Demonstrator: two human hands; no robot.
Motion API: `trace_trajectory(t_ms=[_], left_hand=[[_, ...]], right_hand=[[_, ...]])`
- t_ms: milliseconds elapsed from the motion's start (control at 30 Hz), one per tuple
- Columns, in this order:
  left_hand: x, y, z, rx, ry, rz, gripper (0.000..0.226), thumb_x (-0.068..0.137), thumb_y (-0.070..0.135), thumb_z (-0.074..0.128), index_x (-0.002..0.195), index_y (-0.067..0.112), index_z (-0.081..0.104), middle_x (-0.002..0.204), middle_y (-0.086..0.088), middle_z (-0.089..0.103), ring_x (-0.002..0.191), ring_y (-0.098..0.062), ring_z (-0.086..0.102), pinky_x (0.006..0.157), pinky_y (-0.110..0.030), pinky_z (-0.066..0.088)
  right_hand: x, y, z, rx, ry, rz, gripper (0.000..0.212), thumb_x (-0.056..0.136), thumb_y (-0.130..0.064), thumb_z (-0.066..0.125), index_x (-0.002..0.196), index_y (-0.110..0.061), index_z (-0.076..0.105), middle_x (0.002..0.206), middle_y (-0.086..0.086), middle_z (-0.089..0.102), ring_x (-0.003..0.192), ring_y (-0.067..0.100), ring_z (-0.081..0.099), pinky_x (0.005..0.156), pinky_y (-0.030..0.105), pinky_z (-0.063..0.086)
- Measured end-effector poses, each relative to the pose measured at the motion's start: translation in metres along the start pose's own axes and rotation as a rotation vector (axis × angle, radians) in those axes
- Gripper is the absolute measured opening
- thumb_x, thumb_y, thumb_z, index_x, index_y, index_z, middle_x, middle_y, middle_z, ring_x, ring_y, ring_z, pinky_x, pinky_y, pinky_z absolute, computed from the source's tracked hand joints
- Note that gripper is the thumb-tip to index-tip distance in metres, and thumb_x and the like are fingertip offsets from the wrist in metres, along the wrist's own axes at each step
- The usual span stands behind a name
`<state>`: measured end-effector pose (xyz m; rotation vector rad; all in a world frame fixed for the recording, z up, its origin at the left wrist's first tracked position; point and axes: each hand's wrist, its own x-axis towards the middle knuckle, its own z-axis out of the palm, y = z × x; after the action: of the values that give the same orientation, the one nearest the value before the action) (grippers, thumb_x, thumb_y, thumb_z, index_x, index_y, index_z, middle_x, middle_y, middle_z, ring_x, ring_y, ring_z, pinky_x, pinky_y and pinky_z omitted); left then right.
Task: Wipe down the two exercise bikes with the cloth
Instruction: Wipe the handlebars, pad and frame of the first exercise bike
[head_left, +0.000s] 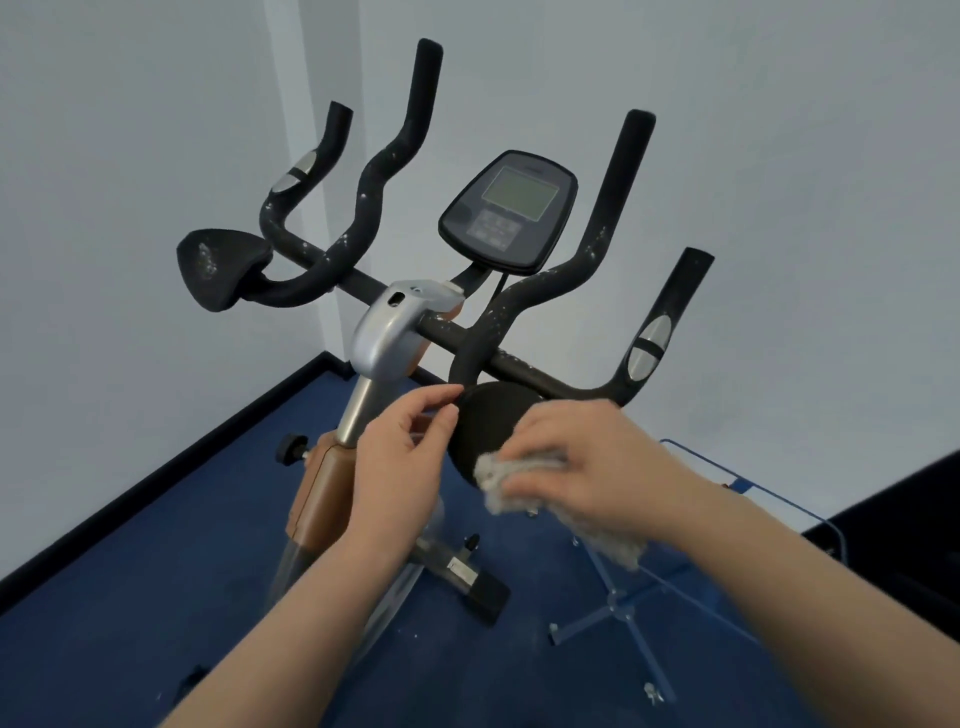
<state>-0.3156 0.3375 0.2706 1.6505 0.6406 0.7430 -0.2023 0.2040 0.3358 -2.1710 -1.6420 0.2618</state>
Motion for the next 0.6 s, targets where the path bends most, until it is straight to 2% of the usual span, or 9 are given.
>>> trace_trajectory(t_ms=[67,100,167,300,367,467,600], left_hand=[[-0.005,0.002,0.011,0.032,0.109,0.036,0.024,0.092,0.018,0.057,0.109,0.032,0.064,0.1,0.015,0.064,0.094,0.003,0.059,0.081,-0.016,0.049],[-0.007,0.003,0.019,0.052,0.143,0.073,0.025,0.091,0.017,0.058,0.111,0.032,0.062,0.104,0.016,0.061,0.1,0.002,0.057,0.087,-0.023,0.048],[-0.01,0.005,0.036,0.127,0.154,0.151,0.031,0.088,0.017,0.06,0.115,0.032,0.057,0.11,0.019,0.055,0.108,0.0,0.051,0.094,-0.029,0.043],[-0.003,0.009,0.069,0.467,0.169,0.225,0.034,0.085,0.035,0.059,0.118,0.034,0.052,0.115,0.016,0.051,0.113,-0.008,0.039,0.096,-0.029,0.029],[0.0,0.009,0.08,0.622,0.224,0.197,0.031,0.085,0.043,0.056,0.114,0.035,0.055,0.115,0.014,0.05,0.112,-0.011,0.037,0.092,-0.026,0.021],[0.002,0.006,0.086,0.67,0.315,0.19,0.022,0.085,0.042,0.056,0.105,0.035,0.059,0.111,0.015,0.052,0.11,-0.012,0.04,0.088,-0.024,0.019],[0.002,0.002,0.085,0.709,0.323,0.206,0.026,0.084,0.047,0.046,0.104,0.036,0.058,0.108,0.018,0.049,0.107,-0.009,0.038,0.088,-0.022,0.017]], right_hand=[[-0.005,0.015,-0.02,0.23,0.328,0.151,0.014,0.077,-0.04,0.071,0.088,-0.032,0.074,0.086,-0.016,0.068,0.083,0.0,0.061,0.076,0.016,0.045],[-0.007,0.024,-0.026,0.278,0.483,0.225,0.013,0.078,-0.037,0.073,0.089,-0.031,0.074,0.086,-0.017,0.068,0.084,-0.001,0.062,0.076,0.014,0.045],[-0.008,0.04,-0.025,0.271,0.601,0.332,0.016,0.079,-0.031,0.074,0.094,-0.027,0.072,0.089,-0.018,0.066,0.086,-0.002,0.06,0.077,0.015,0.043],[-0.011,0.064,-0.014,0.211,0.565,0.295,0.014,0.082,-0.029,0.07,0.095,-0.027,0.067,0.092,-0.017,0.061,0.09,-0.005,0.055,0.077,0.004,0.036],[-0.006,0.074,-0.014,0.191,0.577,0.237,0.015,0.083,-0.028,0.069,0.098,-0.031,0.065,0.097,-0.018,0.061,0.094,-0.003,0.054,0.081,0.009,0.038],[0.018,0.082,-0.017,0.14,0.502,0.102,0.021,0.083,-0.024,0.069,0.102,-0.03,0.066,0.102,-0.015,0.06,0.1,0.004,0.052,0.086,0.018,0.039],[0.058,0.083,-0.005,0.082,0.325,-0.018,0.015,0.083,-0.027,0.067,0.098,-0.029,0.067,0.097,-0.016,0.059,0.094,0.005,0.048,0.078,0.009,0.032]])
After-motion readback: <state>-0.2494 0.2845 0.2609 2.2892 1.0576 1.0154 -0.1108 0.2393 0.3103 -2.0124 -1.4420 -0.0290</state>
